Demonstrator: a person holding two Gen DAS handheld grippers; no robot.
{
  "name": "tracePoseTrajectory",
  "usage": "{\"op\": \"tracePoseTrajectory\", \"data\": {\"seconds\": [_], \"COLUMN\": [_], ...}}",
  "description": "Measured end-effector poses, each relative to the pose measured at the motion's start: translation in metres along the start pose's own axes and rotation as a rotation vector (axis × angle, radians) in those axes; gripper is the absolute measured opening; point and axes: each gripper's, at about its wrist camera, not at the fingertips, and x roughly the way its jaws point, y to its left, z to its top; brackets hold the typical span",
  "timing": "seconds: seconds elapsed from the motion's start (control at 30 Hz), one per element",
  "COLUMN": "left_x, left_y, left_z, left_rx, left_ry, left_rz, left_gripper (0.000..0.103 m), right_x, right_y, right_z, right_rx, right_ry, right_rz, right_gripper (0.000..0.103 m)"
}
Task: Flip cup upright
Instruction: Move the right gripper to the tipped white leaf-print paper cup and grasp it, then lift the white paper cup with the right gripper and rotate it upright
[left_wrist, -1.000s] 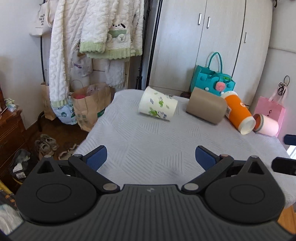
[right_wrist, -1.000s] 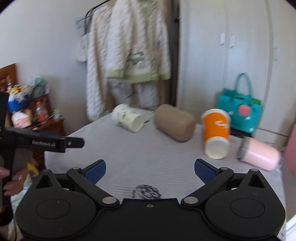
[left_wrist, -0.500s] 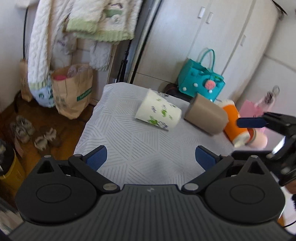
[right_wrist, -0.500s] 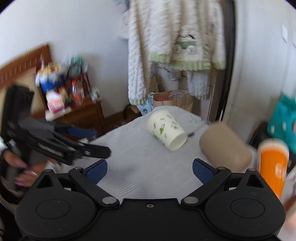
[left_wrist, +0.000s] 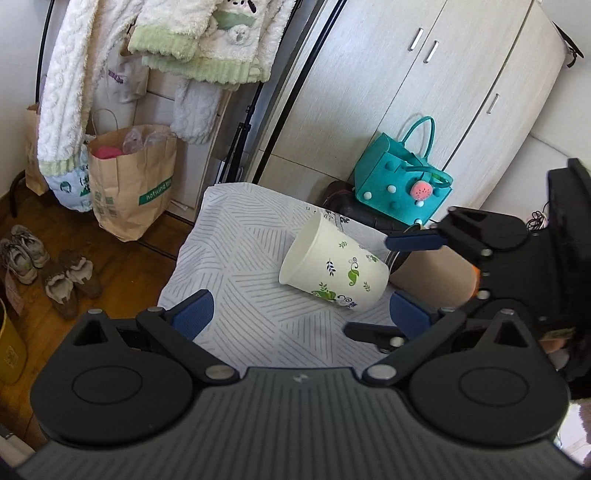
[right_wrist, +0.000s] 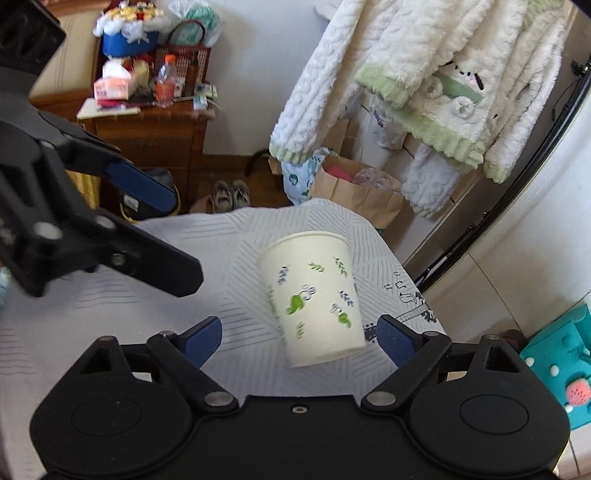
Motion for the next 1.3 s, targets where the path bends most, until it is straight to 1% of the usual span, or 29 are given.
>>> {"op": "tracePoseTrajectory", "data": {"seconds": [0.1, 0.17, 0.23, 0.27, 0.3, 0.33, 0.37, 0.47, 0.57, 0.67, 0.8, 0.97, 1.13, 1.2, 1.3], "left_x": [0.005, 0.007, 0.008, 0.008, 0.007, 0.007, 0.005, 0.001, -0.010, -0.024, -0.035, -0.042, -0.041, -0.040, -0.039], "left_y": [0.002, 0.003, 0.003, 0.003, 0.003, 0.002, 0.001, -0.002, -0.010, -0.021, -0.035, -0.055, -0.082, -0.093, -0.110], "left_z": [-0.002, -0.003, -0.004, -0.005, -0.006, -0.006, -0.007, -0.008, -0.010, -0.013, -0.019, -0.031, -0.046, -0.052, -0.062], "left_rx": [-0.002, -0.008, -0.012, -0.011, -0.008, -0.007, -0.006, -0.002, 0.027, 0.059, 0.084, 0.098, 0.124, 0.142, 0.167], "left_ry": [0.003, 0.007, 0.015, 0.017, 0.017, 0.016, 0.015, 0.012, -0.008, -0.025, -0.018, -0.008, 0.028, 0.042, 0.071], "left_rz": [0.005, 0.011, 0.015, 0.017, 0.020, 0.024, 0.027, 0.031, 0.034, 0.029, 0.002, -0.047, -0.118, -0.127, -0.145], "left_gripper": [0.103, 0.103, 0.103, 0.103, 0.103, 0.103, 0.103, 0.103, 0.103, 0.103, 0.103, 0.103, 0.103, 0.103, 0.103], "right_x": [0.011, 0.018, 0.020, 0.023, 0.023, 0.023, 0.023, 0.017, -0.001, -0.021, -0.045, -0.075, -0.092, -0.100, -0.111], "right_y": [0.002, 0.002, 0.002, 0.002, 0.002, 0.003, 0.003, 0.005, 0.005, 0.009, 0.018, 0.029, 0.036, 0.039, 0.040], "right_z": [0.000, 0.001, 0.001, 0.003, 0.003, 0.004, 0.004, 0.005, 0.005, 0.002, -0.009, -0.035, -0.069, -0.083, -0.100], "right_rx": [-0.028, -0.047, -0.059, -0.060, -0.056, -0.049, -0.044, -0.021, 0.014, 0.041, 0.096, 0.176, 0.314, 0.340, 0.388], "right_ry": [0.005, -0.008, -0.017, -0.018, -0.021, -0.021, -0.021, -0.040, -0.068, -0.075, -0.042, 0.018, 0.132, 0.146, 0.143], "right_rz": [-0.017, -0.024, -0.030, -0.037, -0.040, -0.036, -0.041, -0.055, -0.061, -0.061, -0.067, -0.086, -0.123, -0.139, -0.152], "right_gripper": [0.091, 0.088, 0.088, 0.083, 0.077, 0.073, 0.066, 0.067, 0.067, 0.067, 0.067, 0.067, 0.067, 0.067, 0.067]}}
